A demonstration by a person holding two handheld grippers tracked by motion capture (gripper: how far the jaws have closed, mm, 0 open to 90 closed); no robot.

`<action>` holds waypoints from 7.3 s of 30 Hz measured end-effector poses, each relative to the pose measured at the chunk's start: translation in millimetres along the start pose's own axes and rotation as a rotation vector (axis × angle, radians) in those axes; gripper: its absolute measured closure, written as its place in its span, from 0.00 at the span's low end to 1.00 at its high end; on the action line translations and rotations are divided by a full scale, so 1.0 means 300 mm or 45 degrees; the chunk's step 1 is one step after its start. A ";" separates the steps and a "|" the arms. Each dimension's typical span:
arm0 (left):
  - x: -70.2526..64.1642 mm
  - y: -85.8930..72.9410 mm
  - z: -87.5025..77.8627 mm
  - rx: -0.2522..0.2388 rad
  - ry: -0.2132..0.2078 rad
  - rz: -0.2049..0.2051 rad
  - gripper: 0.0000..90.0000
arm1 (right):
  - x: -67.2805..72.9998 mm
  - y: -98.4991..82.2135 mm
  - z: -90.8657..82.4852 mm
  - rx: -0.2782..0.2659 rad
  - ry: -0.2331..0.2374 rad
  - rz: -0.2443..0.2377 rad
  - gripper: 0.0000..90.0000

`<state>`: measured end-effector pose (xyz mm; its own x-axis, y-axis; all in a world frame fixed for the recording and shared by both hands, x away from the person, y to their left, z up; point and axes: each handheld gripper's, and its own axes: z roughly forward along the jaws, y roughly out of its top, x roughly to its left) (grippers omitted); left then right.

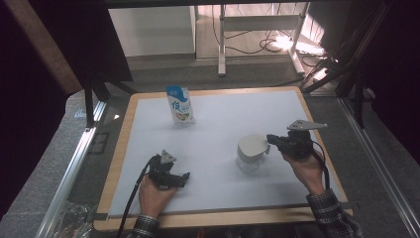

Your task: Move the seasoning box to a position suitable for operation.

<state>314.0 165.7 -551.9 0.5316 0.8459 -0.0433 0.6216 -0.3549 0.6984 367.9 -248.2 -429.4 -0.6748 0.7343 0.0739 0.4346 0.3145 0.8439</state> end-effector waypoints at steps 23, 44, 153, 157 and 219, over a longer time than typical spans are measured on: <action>0.000 0.000 0.000 0.000 0.000 0.000 0.03 | 0.005 0.018 0.037 0.026 -0.023 -0.060 1.00; 0.000 0.000 0.000 0.000 -0.001 -0.003 0.03 | -0.008 0.008 0.043 0.022 -0.042 -0.075 1.00; 0.408 0.485 -0.032 -0.029 0.004 0.096 0.31 | -0.027 -0.330 0.106 0.228 -0.149 -0.066 0.32; 0.433 0.516 -0.017 -0.038 -0.026 0.099 0.34 | -0.027 -0.330 0.106 0.227 -0.149 -0.065 0.32; 0.451 0.513 -0.020 -0.108 -0.116 0.054 0.86 | -0.028 -0.330 0.106 0.227 -0.147 -0.062 0.32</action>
<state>478.1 227.8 -446.0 0.6088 0.7898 -0.0740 0.5484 -0.3516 0.7588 349.4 -266.3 -530.6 -0.6292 0.7764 -0.0350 0.5087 0.4455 0.7367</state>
